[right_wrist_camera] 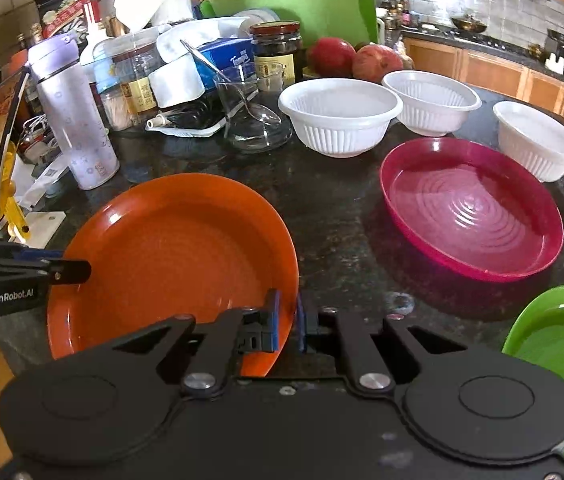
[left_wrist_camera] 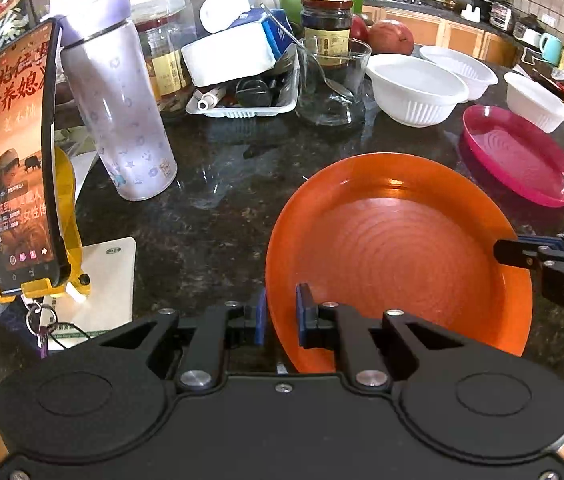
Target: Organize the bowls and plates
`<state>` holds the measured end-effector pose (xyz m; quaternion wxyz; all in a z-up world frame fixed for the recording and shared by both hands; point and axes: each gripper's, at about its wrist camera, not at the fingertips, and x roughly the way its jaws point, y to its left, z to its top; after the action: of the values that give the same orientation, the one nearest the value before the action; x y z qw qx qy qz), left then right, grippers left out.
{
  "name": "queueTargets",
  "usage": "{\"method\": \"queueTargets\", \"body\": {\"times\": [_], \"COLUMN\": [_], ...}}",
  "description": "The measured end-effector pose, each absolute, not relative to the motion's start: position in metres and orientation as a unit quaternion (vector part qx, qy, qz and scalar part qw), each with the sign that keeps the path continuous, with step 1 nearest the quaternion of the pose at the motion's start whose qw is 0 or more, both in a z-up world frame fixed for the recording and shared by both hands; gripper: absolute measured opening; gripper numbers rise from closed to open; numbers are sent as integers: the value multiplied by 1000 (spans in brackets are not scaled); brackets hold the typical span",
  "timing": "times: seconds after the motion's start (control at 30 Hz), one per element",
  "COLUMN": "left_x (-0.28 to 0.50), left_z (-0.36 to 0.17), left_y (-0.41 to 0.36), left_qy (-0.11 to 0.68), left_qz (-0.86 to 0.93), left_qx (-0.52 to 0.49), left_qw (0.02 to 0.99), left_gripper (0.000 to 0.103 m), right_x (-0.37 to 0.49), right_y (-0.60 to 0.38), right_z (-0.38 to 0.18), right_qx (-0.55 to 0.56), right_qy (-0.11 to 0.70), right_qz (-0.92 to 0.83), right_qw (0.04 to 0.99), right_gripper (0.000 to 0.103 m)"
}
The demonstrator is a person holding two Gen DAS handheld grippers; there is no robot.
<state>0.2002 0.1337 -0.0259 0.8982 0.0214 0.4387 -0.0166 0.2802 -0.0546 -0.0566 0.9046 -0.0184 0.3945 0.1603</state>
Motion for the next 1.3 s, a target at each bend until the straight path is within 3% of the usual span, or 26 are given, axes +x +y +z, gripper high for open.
{"method": "queueTargets", "body": {"times": [0.07,0.13,0.2,0.27,0.47,0.8,1.03,1.3], "left_x": [199,196,193,190,191,200,186,187], "left_z": [-25,-22,-18,-13,-5,5,11,6], "left_y": [137,139,141,142,141,111,64,-6], "left_qy": [428,413,393,369,328,347,324,353], "left_qz": [-22,-30,-37,-39,-53,-140,-154,-175], "left_qx": [27,37,40,41,40,27,39,46], "left_qw": [903,909,918,928,942,927,933,918], "left_gripper": [32,36,56,61,61,61,62,61], "right_x": [277,272,268,262,243,210,191,176], "right_y": [-53,-52,-52,-52,-55,-88,-136,-222], "right_z": [-55,-52,-50,-48,-44,-32,-27,-23], "right_qx": [-16,-11,-5,5,28,36,25,28], "right_qy": [386,372,364,352,339,299,261,255], "right_qz": [144,126,112,96,56,-13,-52,-72], "right_qw": [911,920,925,931,939,953,964,964], "right_gripper": [19,20,27,29,30,31,31,31]}}
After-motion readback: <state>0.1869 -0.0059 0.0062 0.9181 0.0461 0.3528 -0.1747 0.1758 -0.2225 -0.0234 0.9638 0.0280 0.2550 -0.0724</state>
